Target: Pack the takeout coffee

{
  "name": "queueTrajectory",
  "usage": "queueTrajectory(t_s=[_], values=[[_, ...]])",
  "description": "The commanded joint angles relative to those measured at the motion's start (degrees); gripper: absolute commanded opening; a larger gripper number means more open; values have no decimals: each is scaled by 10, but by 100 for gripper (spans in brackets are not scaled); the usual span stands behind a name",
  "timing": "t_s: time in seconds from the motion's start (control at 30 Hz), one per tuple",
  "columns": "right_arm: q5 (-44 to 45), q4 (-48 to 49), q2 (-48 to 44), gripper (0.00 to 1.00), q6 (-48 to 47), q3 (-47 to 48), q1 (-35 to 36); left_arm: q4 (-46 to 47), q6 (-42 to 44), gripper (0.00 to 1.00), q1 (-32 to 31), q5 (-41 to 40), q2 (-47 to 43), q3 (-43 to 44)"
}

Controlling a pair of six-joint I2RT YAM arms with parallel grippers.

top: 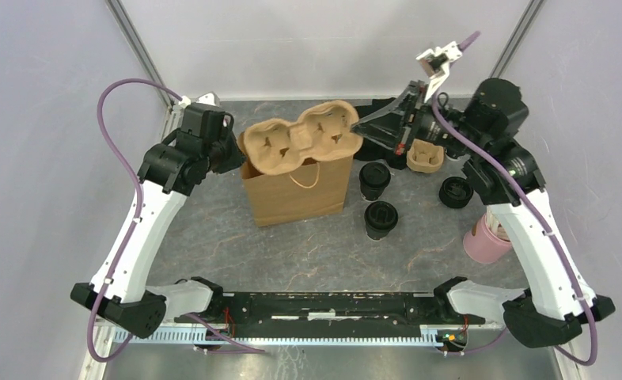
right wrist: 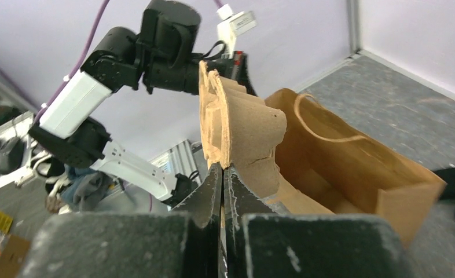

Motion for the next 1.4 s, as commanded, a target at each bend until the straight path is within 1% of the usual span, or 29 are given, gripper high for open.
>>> queueTrajectory(t_s=[0.0,0.17,0.27,0.33,0.5,0.6,0.83,0.97,1.07,1.17,1.23,1.37], values=[[45,14,38,0,-90,45,67,28,-35,8,2,25,-25,-17],[126,-81,97,0,-204,121,113,30,-37,8,2,34,-31,-33],[141,-114,120,0,-237,156,120,21,-30,8,2,28,-33,-29],[147,-122,124,0,-258,157,124,16,-25,8,2,23,-35,-26],[200,-184,123,0,-355,156,129,14,-9,9,2,22,-38,-32],[219,-197,114,0,-393,151,129,15,1,9,2,19,-35,-34],[265,-159,67,0,-455,82,129,20,23,10,2,11,-27,-19],[276,-144,67,0,-462,88,129,23,22,10,2,21,-25,-19],[251,-132,76,0,-451,106,129,24,21,10,2,26,-25,-23],[202,-126,90,0,-421,135,129,24,26,10,2,29,-22,-23],[172,-90,83,0,-403,122,130,23,32,10,2,32,-20,-23],[190,-60,67,0,-418,73,130,22,37,10,2,41,-22,-27]])
